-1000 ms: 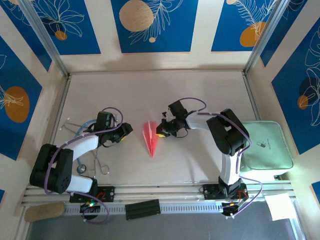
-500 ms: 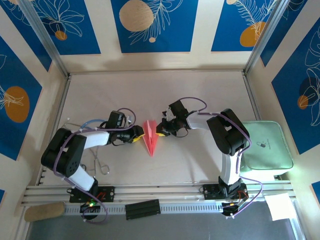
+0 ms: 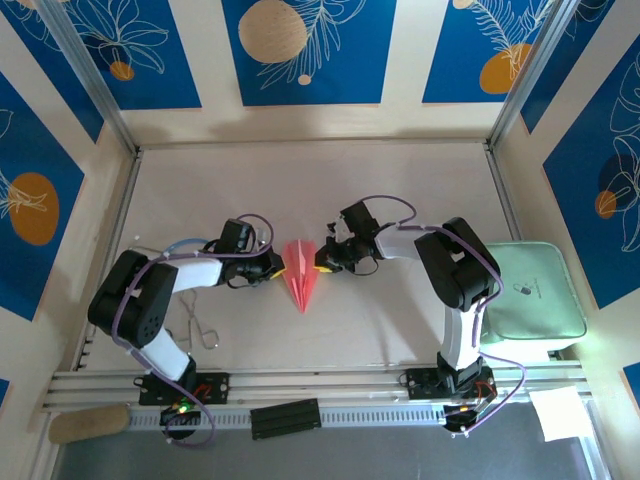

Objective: Fold a paper plane with a square sheet of paper (pick it up from the middle)

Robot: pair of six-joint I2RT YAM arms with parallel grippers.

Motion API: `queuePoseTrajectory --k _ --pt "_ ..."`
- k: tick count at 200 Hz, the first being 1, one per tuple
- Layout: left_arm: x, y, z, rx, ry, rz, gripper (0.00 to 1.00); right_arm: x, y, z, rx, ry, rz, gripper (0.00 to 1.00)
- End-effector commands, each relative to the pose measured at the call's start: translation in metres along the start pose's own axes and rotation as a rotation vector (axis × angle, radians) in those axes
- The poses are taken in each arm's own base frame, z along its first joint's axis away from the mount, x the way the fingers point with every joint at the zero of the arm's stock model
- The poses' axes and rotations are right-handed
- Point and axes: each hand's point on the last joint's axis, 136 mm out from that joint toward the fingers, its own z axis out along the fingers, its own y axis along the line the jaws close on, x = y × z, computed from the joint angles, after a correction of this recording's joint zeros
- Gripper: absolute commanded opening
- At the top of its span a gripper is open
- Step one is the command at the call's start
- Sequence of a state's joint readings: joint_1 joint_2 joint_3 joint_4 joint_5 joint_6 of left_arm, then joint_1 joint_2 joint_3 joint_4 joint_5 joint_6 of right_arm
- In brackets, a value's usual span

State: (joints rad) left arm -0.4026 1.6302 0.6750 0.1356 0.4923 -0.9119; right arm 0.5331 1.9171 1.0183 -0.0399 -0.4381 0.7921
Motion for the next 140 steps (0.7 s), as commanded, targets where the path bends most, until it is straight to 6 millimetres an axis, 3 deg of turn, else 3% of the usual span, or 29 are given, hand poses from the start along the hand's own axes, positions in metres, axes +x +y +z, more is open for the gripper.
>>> queuePoseTrajectory --k 1,43,89,140 --pt "-0.005 -0.002 -0.006 -0.031 -0.038 0.02 0.0 0.001 0.007 -0.008 -0.022 -0.006 -0.011 0.05" --pt "-0.006 0.006 -0.008 -0.058 -0.068 -0.001 0.0 0.002 -0.002 -0.006 -0.007 -0.015 0.017 0.05" --pt "-0.008 -0.002 -0.018 -0.064 -0.082 0.017 0.24 0.004 0.0 -0.001 -0.017 0.01 0.022 0.05" --pt "0.006 -0.021 -0.048 -0.064 -0.115 0.073 0.34 0.004 0.003 -0.001 -0.022 0.013 0.016 0.05"
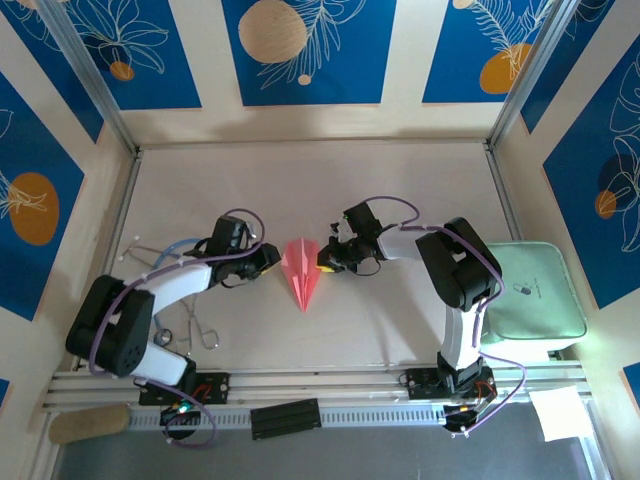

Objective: Fold a paper plane with a square sheet of paper (pick it up from the middle)

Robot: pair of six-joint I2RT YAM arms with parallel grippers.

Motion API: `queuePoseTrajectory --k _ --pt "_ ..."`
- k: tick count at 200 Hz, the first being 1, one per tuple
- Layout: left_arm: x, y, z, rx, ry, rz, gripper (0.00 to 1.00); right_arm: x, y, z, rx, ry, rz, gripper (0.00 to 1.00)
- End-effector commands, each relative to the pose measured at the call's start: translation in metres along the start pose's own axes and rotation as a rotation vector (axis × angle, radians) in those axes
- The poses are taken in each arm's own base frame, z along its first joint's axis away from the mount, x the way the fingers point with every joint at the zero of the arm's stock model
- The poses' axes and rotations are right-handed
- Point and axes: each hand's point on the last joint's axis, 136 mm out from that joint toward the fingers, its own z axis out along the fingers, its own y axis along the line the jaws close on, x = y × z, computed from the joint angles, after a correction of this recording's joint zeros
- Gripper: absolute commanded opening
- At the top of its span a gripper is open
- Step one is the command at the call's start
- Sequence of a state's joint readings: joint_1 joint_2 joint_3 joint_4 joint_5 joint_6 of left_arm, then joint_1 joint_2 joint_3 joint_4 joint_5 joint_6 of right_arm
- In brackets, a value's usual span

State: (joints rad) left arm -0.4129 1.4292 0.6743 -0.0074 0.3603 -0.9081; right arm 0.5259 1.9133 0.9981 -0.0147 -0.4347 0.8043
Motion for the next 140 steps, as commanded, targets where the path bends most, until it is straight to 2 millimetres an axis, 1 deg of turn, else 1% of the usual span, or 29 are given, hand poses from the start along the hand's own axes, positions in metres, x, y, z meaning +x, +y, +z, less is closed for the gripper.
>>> queuePoseTrajectory --k 1,24,51,110,140 --pt "0.014 -0.005 -0.011 -0.019 0.012 0.038 0.34 0.005 0.007 0.0 -0.019 0.026 0.005 0.05" --pt "0.034 -0.016 -0.006 -0.002 0.06 0.072 0.35 0.005 0.007 0.001 -0.019 0.028 0.005 0.05" --pt "0.053 -0.024 0.007 -0.012 0.121 0.111 0.35 0.005 0.007 0.002 -0.018 0.03 0.005 0.05" --pt "0.062 -0.028 0.031 -0.022 0.172 0.133 0.35 0.005 0.006 0.002 -0.015 0.029 0.007 0.05" --pt "0.068 -0.029 0.038 -0.034 0.199 0.14 0.35 0.006 0.007 0.002 -0.017 0.031 0.005 0.05"
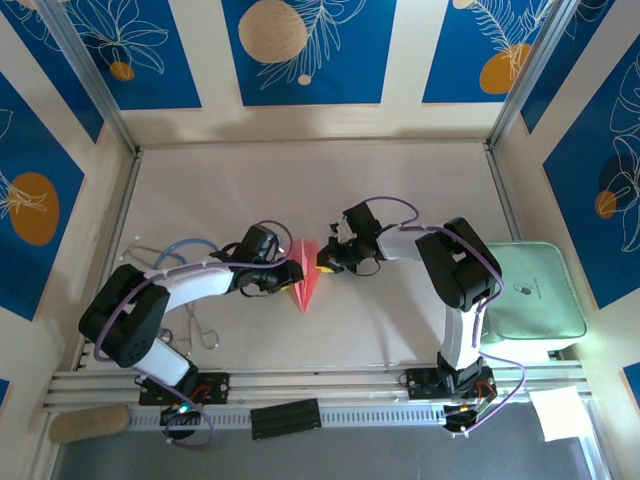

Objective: Fold a paper plane with a square sheet of paper (pick it up from the middle)

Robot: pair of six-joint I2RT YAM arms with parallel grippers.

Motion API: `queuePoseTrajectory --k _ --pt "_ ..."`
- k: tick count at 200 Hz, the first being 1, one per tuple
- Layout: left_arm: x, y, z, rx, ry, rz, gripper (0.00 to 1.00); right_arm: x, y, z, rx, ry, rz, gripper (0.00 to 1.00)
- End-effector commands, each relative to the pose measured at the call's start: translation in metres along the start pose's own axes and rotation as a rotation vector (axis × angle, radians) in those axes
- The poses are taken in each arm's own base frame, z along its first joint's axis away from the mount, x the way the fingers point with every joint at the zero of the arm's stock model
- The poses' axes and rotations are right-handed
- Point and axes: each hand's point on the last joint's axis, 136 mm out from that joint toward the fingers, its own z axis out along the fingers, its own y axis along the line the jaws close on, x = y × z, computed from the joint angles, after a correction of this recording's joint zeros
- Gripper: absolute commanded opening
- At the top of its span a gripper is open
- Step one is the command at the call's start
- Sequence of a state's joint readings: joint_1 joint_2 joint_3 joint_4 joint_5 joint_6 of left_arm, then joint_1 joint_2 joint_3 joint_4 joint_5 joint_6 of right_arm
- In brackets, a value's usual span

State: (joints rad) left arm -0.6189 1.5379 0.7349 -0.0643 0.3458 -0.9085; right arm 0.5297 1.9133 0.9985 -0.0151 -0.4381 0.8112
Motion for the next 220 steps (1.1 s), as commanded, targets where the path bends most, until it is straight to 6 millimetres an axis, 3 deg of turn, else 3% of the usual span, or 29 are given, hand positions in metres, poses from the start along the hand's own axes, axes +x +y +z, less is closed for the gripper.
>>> queuePoseTrajectory --k 1,124,177,220 --pt "-0.001 -0.011 0.005 0.013 0.009 0.031 0.35 0.004 0.006 0.001 -0.015 0.025 0.001 0.05" --pt "0.009 0.008 0.016 -0.3 0.039 0.128 0.38 0.005 0.008 0.001 -0.016 0.03 0.0 0.05" --pt "0.009 0.0 0.026 -0.32 0.05 0.148 0.38 0.006 0.009 0.0 -0.017 0.032 0.002 0.07" --pt "0.008 0.006 0.03 -0.388 0.051 0.149 0.34 0.006 0.009 -0.001 -0.013 0.031 0.014 0.12"
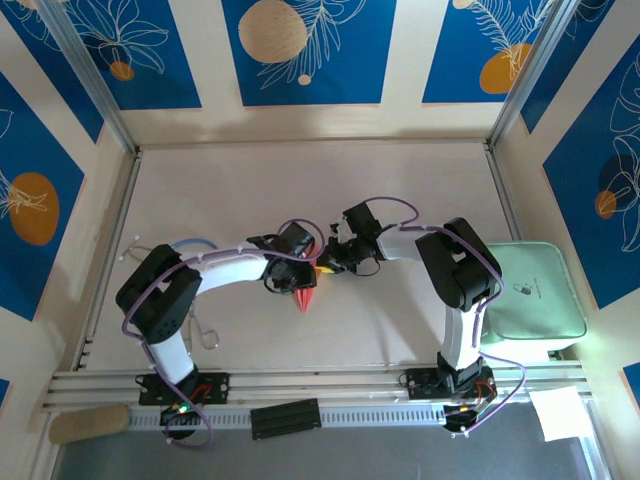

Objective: Fold a paper plane with a square sheet of paper (pick it up from the middle)

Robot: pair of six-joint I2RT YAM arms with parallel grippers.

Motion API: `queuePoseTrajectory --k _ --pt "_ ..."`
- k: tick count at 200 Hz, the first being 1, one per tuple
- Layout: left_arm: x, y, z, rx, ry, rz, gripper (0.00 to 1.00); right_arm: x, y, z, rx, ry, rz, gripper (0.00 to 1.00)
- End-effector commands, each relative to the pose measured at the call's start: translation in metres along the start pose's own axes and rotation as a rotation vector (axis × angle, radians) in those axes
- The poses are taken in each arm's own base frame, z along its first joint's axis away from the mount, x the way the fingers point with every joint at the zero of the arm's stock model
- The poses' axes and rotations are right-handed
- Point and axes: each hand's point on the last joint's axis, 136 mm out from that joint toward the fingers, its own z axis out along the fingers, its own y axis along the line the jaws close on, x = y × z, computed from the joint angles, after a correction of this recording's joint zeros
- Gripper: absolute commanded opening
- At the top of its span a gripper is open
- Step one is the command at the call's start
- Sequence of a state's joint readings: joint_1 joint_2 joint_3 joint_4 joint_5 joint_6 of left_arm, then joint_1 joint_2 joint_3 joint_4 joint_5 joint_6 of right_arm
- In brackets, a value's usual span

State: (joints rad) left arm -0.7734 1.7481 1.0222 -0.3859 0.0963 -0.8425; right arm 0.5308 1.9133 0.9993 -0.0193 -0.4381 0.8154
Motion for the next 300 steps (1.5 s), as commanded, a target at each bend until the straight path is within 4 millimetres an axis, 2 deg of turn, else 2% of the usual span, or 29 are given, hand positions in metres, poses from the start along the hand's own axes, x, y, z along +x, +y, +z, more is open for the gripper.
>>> queuePoseTrajectory --k 1,51,89,114,147,175,212,238,260,300 --pt "0.001 0.006 0.002 -0.071 0.006 0.012 0.34 0.005 0.009 -0.001 -0.014 0.027 0.009 0.13" --pt "0.001 0.013 0.006 -0.143 0.015 0.01 0.25 -0.001 0.012 -0.016 -0.013 -0.022 0.012 0.23" --pt "-0.004 0.013 -0.002 -0.155 -0.01 0.015 0.19 -0.009 0.008 -0.034 0.029 -0.094 0.012 0.32" --pt "-0.011 0.014 -0.01 -0.175 -0.041 0.032 0.13 -0.015 0.0 -0.049 0.079 -0.156 0.02 0.4" --pt "-0.025 0.013 -0.015 -0.181 -0.064 0.065 0.08 -0.024 -0.012 -0.079 0.146 -0.271 0.037 0.48" --pt "-0.052 0.007 -0.022 -0.181 -0.102 0.094 0.08 -0.03 -0.019 -0.11 0.224 -0.388 0.024 0.55" --pt "-0.106 0.003 -0.02 -0.193 -0.159 0.111 0.08 -0.033 -0.026 -0.14 0.269 -0.483 0.014 0.61" --pt "-0.141 0.003 -0.011 -0.198 -0.168 0.112 0.09 -0.032 -0.03 -0.146 0.272 -0.489 0.024 0.62" --pt "-0.16 0.005 0.001 -0.216 -0.158 0.115 0.09 -0.03 -0.032 -0.146 0.261 -0.486 0.031 0.62" --pt "-0.175 0.008 0.018 -0.22 -0.137 0.115 0.1 -0.027 -0.032 -0.143 0.238 -0.466 0.036 0.62"
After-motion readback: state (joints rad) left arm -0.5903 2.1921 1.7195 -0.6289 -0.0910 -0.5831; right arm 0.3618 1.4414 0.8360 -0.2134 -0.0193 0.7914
